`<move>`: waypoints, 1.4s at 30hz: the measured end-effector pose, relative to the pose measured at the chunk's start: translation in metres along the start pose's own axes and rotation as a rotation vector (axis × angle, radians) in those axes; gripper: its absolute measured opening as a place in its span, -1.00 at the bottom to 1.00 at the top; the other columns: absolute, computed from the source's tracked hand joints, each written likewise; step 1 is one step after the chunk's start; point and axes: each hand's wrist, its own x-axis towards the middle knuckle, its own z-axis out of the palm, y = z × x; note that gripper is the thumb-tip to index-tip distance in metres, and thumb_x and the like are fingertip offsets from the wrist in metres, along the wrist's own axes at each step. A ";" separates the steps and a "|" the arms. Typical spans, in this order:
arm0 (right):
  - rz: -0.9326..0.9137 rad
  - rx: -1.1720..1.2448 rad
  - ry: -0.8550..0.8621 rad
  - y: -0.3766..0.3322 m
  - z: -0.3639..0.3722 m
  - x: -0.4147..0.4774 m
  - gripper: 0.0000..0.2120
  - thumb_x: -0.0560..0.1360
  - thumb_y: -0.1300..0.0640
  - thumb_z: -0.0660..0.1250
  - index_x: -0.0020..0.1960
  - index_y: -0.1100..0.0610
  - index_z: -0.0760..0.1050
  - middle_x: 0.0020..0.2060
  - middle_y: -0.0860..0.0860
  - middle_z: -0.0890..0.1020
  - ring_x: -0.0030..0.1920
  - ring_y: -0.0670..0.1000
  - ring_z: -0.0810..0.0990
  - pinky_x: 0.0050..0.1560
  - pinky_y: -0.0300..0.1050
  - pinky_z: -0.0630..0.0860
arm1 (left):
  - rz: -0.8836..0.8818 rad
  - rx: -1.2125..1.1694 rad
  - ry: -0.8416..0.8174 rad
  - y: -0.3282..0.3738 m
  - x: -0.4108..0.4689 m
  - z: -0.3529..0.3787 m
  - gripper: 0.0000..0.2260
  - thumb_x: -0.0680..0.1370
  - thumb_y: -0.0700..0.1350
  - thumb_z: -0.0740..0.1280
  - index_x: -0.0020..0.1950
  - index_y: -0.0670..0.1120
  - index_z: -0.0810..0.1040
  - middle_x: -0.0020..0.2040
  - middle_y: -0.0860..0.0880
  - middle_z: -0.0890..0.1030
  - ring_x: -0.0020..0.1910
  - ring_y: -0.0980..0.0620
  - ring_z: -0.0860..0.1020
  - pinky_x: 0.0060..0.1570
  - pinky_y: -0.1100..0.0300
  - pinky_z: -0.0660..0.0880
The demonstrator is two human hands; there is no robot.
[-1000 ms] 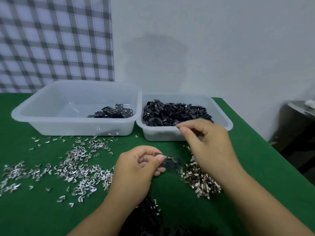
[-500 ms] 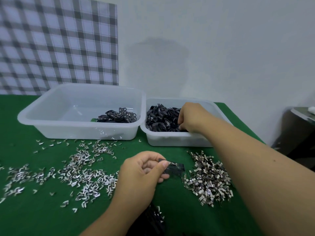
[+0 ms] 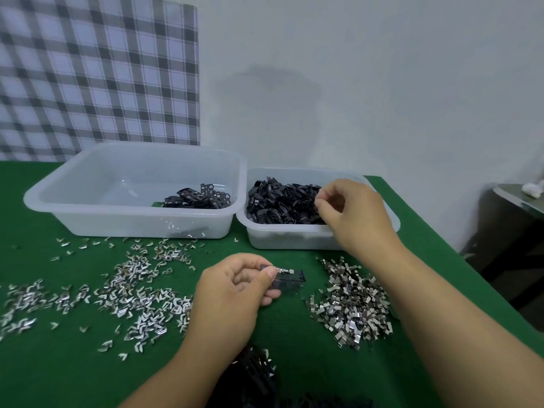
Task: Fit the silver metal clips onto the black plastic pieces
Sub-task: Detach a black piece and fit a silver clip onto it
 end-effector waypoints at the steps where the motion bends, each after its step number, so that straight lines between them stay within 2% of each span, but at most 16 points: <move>1: 0.022 -0.028 -0.020 0.003 0.000 0.001 -0.86 0.47 0.21 0.31 -0.23 0.03 0.52 -0.34 -0.15 0.56 -0.36 -0.22 0.48 -0.39 -0.48 0.34 | 0.000 0.002 -0.003 0.000 0.000 0.000 -0.90 0.46 -0.23 0.42 -0.24 -0.06 0.63 -0.37 -0.09 0.66 -0.35 0.02 0.68 -0.37 0.33 0.54; 5: 0.118 -0.163 -0.210 0.008 -0.003 0.022 -0.86 0.48 0.27 0.34 -0.05 0.07 0.60 -0.09 -0.02 0.62 -0.11 -0.05 0.55 -0.08 -0.25 0.41 | -0.005 0.011 -0.011 -0.002 0.000 0.000 -0.89 0.46 -0.22 0.43 -0.24 -0.05 0.63 -0.38 -0.08 0.66 -0.34 0.01 0.68 -0.38 0.33 0.54; 8: 0.136 -0.256 -0.412 0.006 -0.002 0.036 -0.79 0.44 0.32 0.38 0.03 0.12 0.60 -0.01 0.05 0.65 -0.02 0.02 0.58 0.06 -0.18 0.47 | -0.011 0.018 -0.015 -0.002 0.001 0.000 -0.90 0.46 -0.22 0.43 -0.23 -0.05 0.63 -0.38 -0.07 0.66 -0.34 0.02 0.68 -0.37 0.32 0.55; 11: 0.125 -0.352 -0.518 0.003 0.003 0.046 -0.75 0.43 0.35 0.39 0.06 0.12 0.60 0.01 0.05 0.64 0.01 0.05 0.58 0.11 -0.12 0.49 | -0.015 0.011 -0.020 -0.001 0.001 0.000 -0.90 0.46 -0.23 0.42 -0.22 -0.06 0.62 -0.38 -0.08 0.66 -0.34 0.02 0.68 -0.37 0.31 0.55; 13: 0.094 -0.432 -0.550 0.000 0.006 0.050 -0.78 0.42 0.35 0.38 0.02 0.13 0.61 -0.01 0.06 0.65 -0.02 0.05 0.57 0.06 -0.13 0.50 | -0.014 0.005 -0.022 -0.001 0.001 0.000 -0.91 0.46 -0.24 0.42 -0.22 -0.07 0.62 -0.38 -0.08 0.66 -0.35 0.02 0.68 -0.37 0.32 0.55; 16: 0.000 -0.521 -0.565 -0.003 0.011 0.054 -0.86 0.43 0.34 0.36 -0.06 0.19 0.63 -0.09 0.09 0.67 -0.09 0.05 0.59 -0.02 -0.09 0.54 | -0.011 0.010 -0.020 -0.001 0.001 0.000 -0.90 0.47 -0.23 0.42 -0.22 -0.06 0.62 -0.38 -0.07 0.66 -0.35 0.02 0.68 -0.35 0.32 0.56; 19: -0.057 -0.586 -0.573 -0.004 0.014 0.054 -0.83 0.45 0.37 0.29 -0.06 0.22 0.62 -0.10 0.12 0.67 -0.06 0.10 0.61 -0.02 -0.05 0.56 | -0.010 0.006 -0.009 -0.001 0.001 -0.001 -0.89 0.47 -0.22 0.43 -0.24 -0.04 0.63 -0.38 -0.06 0.66 -0.34 0.02 0.68 -0.35 0.31 0.57; 22: -0.066 -0.557 -0.503 -0.003 0.013 0.053 -0.84 0.48 0.33 0.25 -0.05 0.22 0.60 -0.09 0.14 0.66 -0.04 0.15 0.59 -0.01 -0.02 0.54 | -0.008 0.002 -0.004 -0.002 0.001 -0.001 -0.87 0.46 -0.21 0.43 -0.26 -0.01 0.63 -0.38 -0.06 0.67 -0.33 0.02 0.68 -0.35 0.31 0.57; 26: -0.088 -0.482 -0.398 0.001 0.009 0.047 -0.85 0.48 0.25 0.20 -0.09 0.23 0.56 -0.16 0.16 0.65 -0.11 0.19 0.59 -0.09 0.07 0.57 | -0.005 0.003 -0.004 -0.001 0.000 -0.001 -0.88 0.47 -0.21 0.43 -0.25 -0.02 0.63 -0.38 -0.07 0.66 -0.33 0.01 0.68 -0.36 0.31 0.56; 30: -0.034 -0.327 -0.345 0.006 0.007 0.046 -0.89 0.49 0.19 0.24 -0.11 0.19 0.54 -0.22 0.07 0.62 -0.19 0.10 0.56 -0.16 -0.08 0.51 | -0.007 0.003 0.001 -0.001 0.000 -0.001 -0.88 0.46 -0.21 0.43 -0.25 -0.04 0.63 -0.39 -0.07 0.66 -0.34 0.01 0.68 -0.35 0.31 0.57; 33: -0.013 -0.257 -0.352 0.008 0.006 0.047 -0.87 0.51 0.15 0.26 -0.09 0.21 0.54 -0.19 0.06 0.62 -0.15 0.07 0.56 -0.13 -0.08 0.49 | -0.004 0.006 0.000 -0.001 0.000 0.000 -0.89 0.46 -0.21 0.42 -0.25 -0.05 0.62 -0.39 -0.07 0.66 -0.34 0.01 0.68 -0.35 0.31 0.57; 36: 0.008 -0.236 -0.377 0.010 0.007 0.048 -0.87 0.52 0.16 0.26 -0.10 0.22 0.53 -0.22 0.07 0.63 -0.19 0.07 0.58 -0.17 -0.09 0.49 | -0.007 0.008 -0.001 -0.001 0.001 0.000 -0.88 0.47 -0.21 0.42 -0.26 -0.03 0.63 -0.39 -0.07 0.66 -0.34 0.01 0.68 -0.35 0.31 0.56; 39: 0.062 -0.152 -0.402 0.012 0.009 0.049 -0.92 0.50 0.18 0.32 -0.17 0.16 0.53 -0.31 -0.01 0.60 -0.28 0.00 0.57 -0.23 -0.14 0.47 | -0.006 0.007 -0.006 0.000 0.001 -0.001 -0.86 0.47 -0.20 0.42 -0.25 0.02 0.63 -0.38 -0.06 0.66 -0.34 0.02 0.68 -0.36 0.32 0.56; 42: 0.108 -0.086 -0.404 0.014 0.010 0.049 -0.92 0.48 0.25 0.34 -0.18 0.12 0.55 -0.34 0.03 0.62 -0.36 -0.06 0.59 -0.31 -0.21 0.49 | -0.004 0.004 -0.007 0.000 0.000 -0.001 -0.86 0.47 -0.20 0.42 -0.25 0.02 0.64 -0.38 -0.06 0.66 -0.34 0.01 0.68 -0.36 0.32 0.56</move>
